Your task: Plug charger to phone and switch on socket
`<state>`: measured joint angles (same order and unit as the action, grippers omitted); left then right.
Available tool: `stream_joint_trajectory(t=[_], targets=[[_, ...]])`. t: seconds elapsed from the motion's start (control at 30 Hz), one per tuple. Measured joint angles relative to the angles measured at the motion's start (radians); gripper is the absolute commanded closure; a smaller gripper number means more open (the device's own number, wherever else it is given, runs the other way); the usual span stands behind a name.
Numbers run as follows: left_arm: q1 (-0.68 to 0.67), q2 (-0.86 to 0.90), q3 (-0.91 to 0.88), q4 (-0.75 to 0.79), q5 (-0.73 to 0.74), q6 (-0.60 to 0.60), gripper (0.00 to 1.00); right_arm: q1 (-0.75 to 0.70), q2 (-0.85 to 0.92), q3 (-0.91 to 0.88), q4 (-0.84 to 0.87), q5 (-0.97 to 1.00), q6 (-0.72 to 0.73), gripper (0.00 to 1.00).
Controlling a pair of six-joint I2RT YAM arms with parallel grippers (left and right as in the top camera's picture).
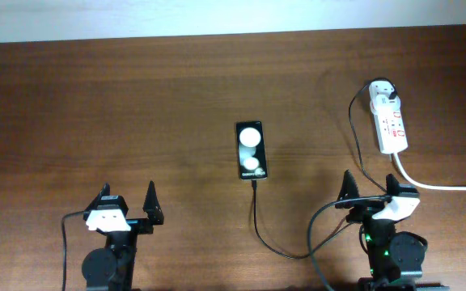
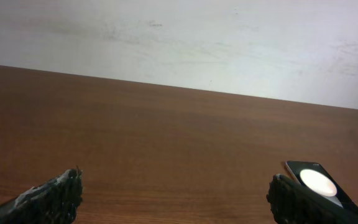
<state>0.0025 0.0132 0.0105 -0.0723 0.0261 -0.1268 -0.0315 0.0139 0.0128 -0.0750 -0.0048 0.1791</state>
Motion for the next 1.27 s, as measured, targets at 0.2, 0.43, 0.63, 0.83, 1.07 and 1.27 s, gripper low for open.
stream_joint_trajectory(t=[0.2,0.43,0.63,0.83,1.07,1.27], targets=[[0.000,0.000,0.000,0.000,0.000,0.000,0.01,0.023,0.000,0.000,0.000,-0.003,-0.179,0.01],[0.000,0.000,0.000,0.000,0.000,0.000,0.01,0.023,0.000,0.000,0.000,-0.003,-0.191,0.01],[0.000,0.000,0.000,0.000,0.000,0.000,0.01,0.023,0.000,0.000,0.000,-0.003,-0.192,0.01],[0.000,0.000,0.000,0.000,0.000,0.000,0.01,0.023,0.000,0.000,0.000,-0.003,-0.196,0.01],[0.000,0.000,0.000,0.000,0.000,0.000,0.01,0.023,0.000,0.000,0.000,-0.003,-0.199,0.01],[0.000,0.000,0.000,0.000,0.000,0.000,0.01,0.023,0.000,0.000,0.000,-0.003,-0.203,0.01]])
